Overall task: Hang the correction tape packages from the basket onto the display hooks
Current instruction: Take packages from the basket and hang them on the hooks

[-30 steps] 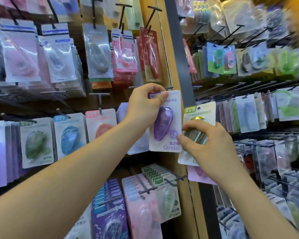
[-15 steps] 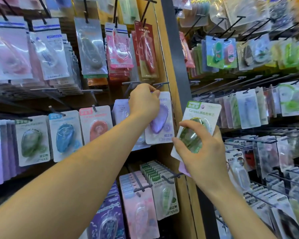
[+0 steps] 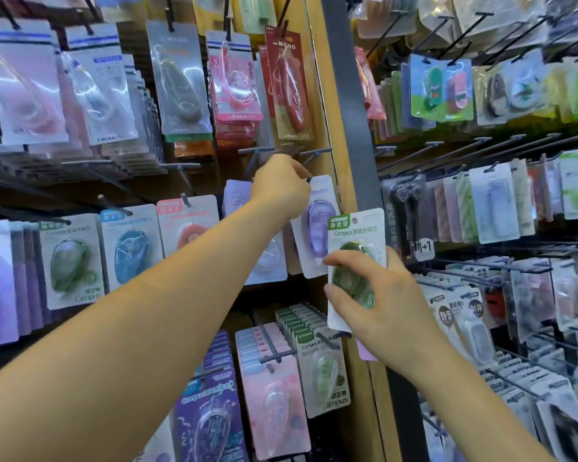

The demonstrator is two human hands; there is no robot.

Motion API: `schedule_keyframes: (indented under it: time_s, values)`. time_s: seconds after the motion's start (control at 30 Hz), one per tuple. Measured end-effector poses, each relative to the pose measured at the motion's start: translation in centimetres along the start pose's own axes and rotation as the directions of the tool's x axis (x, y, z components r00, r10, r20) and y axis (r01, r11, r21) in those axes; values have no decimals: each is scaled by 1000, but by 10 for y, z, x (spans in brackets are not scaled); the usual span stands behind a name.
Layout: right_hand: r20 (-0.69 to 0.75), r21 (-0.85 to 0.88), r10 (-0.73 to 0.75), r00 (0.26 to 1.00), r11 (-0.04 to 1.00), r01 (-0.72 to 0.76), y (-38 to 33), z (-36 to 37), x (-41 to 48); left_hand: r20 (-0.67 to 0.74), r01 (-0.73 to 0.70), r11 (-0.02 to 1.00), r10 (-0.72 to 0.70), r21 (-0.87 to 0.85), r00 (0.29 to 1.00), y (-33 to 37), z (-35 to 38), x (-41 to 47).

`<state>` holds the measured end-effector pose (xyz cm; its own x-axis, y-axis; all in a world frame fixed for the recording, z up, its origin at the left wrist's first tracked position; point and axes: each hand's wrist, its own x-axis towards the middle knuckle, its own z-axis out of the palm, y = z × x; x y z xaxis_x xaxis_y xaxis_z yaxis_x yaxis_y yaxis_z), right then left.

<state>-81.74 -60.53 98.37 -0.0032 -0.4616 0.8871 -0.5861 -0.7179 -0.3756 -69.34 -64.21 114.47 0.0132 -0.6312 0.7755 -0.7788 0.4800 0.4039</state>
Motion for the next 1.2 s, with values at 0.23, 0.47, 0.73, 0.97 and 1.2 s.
schedule_keyframes:
  time_s: [0.23,0.47,0.73,0.97,1.2]
  values:
    - [33,116,-1,999,993,-3,-9,-10,8,-59,-232,843,296,486,953,-7,-4,-22]
    - [-149,474,55,987,880,22,0,-11,6,132,-462,450,591,764,796,-34,5,-59]
    - [-58,809,158,986,586,-46,-2,-9,12,225,-398,359,436,845,871,-37,24,-46]
    - [-52,943,237,970,331,-30,-7,-13,13,-15,-314,948,313,-50,950,-32,3,-103]
    - [11,978,265,964,199,-65,-19,-3,9,321,69,789,166,-610,932,-44,20,-159]
